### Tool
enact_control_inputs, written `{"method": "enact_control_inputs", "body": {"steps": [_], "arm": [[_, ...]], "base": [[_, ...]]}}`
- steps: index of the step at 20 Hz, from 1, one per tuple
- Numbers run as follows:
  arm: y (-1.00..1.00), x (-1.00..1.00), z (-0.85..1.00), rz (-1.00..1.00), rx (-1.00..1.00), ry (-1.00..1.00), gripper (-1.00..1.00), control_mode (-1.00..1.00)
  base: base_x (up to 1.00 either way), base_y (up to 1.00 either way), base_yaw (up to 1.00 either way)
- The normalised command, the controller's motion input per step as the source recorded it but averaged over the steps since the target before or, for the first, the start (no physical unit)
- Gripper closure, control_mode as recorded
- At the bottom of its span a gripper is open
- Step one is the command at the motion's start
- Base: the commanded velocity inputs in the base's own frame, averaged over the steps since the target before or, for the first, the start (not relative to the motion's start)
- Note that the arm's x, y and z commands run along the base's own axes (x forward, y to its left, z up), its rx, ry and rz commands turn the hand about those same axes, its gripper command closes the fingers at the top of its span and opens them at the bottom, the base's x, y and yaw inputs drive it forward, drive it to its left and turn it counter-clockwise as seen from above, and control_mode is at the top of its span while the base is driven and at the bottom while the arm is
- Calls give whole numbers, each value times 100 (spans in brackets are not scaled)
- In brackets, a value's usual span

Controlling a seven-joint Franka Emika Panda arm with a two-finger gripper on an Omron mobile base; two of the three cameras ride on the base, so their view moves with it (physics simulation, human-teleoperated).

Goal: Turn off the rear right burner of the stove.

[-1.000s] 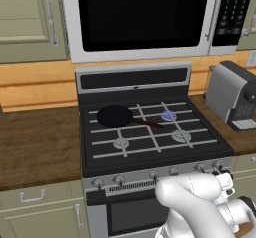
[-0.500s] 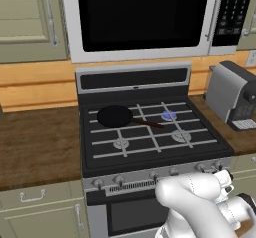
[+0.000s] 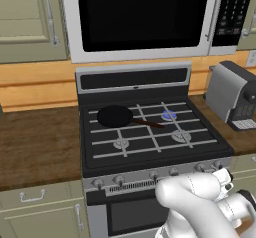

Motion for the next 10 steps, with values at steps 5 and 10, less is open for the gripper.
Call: {"method": "enact_control_inputs", "body": {"steps": [5, 10], "arm": [[0, 17, -31, 0, -5, 3, -100, -100], [0, 25, -20, 0, -2, 2, -100, -100]], "base": [[0, 0, 0], [0, 0, 0]]}}
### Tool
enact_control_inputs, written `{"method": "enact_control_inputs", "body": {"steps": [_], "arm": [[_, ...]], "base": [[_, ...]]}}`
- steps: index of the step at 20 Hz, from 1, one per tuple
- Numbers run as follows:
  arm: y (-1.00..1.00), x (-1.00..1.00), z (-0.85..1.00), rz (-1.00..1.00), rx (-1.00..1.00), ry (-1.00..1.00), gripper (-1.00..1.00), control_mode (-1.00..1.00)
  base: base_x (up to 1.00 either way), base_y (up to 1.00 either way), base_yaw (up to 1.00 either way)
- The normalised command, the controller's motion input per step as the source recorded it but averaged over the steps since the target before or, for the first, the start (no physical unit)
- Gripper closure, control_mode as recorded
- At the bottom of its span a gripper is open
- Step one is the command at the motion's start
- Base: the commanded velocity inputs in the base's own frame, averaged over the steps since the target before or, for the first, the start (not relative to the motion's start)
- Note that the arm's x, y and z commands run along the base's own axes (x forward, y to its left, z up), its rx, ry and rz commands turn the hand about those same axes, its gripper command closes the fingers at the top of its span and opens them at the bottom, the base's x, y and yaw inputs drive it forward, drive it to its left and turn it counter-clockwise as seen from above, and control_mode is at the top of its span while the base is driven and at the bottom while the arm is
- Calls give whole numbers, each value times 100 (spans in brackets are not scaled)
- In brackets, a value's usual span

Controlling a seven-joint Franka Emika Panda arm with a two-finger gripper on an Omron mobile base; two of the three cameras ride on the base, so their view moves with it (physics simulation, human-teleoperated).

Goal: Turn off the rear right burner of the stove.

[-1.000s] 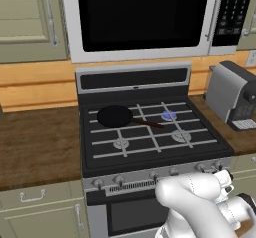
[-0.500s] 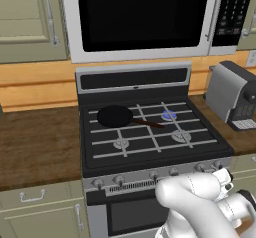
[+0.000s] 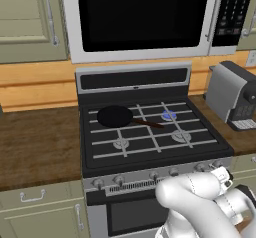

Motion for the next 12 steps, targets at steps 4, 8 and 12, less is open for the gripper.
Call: {"method": "enact_control_inputs", "body": {"steps": [4, 8, 12], "arm": [[0, 25, 0, 0, 0, 0, 100, -100], [-2, 2, 16, 0, 7, 0, 100, -100], [-22, 0, 23, -4, 32, 0, 100, -100]], "base": [[0, 0, 0], [0, 0, 0], [0, 0, 0]]}}
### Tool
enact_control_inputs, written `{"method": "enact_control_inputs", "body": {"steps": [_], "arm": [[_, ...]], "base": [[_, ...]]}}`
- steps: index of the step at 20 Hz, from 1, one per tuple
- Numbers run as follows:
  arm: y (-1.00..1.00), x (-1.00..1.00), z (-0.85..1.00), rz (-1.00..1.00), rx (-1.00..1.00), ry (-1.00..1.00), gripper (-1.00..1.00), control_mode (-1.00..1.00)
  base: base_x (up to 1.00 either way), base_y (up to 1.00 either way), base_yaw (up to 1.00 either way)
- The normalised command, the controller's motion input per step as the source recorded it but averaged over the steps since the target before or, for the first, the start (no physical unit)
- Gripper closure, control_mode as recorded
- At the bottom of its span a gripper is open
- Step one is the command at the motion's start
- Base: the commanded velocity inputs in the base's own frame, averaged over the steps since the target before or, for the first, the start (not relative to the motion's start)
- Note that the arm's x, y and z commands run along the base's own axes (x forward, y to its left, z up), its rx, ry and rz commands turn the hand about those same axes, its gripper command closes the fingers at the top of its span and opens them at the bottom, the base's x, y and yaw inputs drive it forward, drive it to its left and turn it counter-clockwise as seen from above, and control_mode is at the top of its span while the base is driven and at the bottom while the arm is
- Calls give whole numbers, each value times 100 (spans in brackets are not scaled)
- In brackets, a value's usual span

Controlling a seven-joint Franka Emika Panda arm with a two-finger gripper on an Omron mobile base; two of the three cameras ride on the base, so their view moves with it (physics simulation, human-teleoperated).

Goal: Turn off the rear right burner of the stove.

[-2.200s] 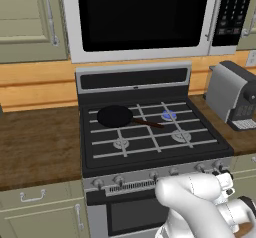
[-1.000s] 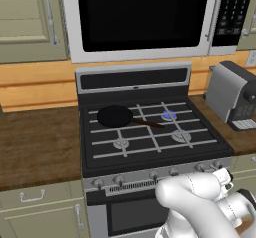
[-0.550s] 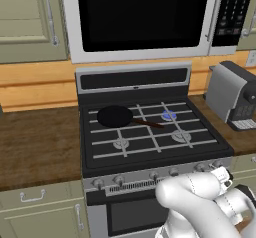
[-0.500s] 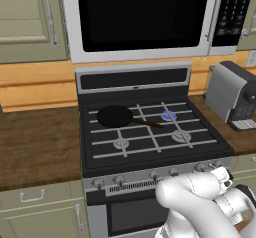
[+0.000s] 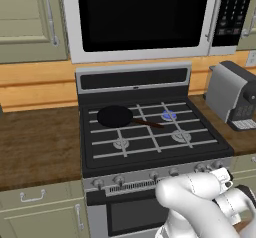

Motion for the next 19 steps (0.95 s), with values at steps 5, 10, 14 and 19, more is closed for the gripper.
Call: {"method": "enact_control_inputs", "body": {"steps": [5, 10, 14, 19], "arm": [[-39, 0, 30, -9, 50, 3, 100, -100], [-46, 0, 37, -10, 58, 5, 100, -100], [-33, 0, 25, -6, 40, 7, 100, -100], [0, 0, 0, 0, 0, 0, 100, -100]], "base": [[0, 0, 0], [0, 0, 0], [0, 0, 0], [0, 0, 0]]}}
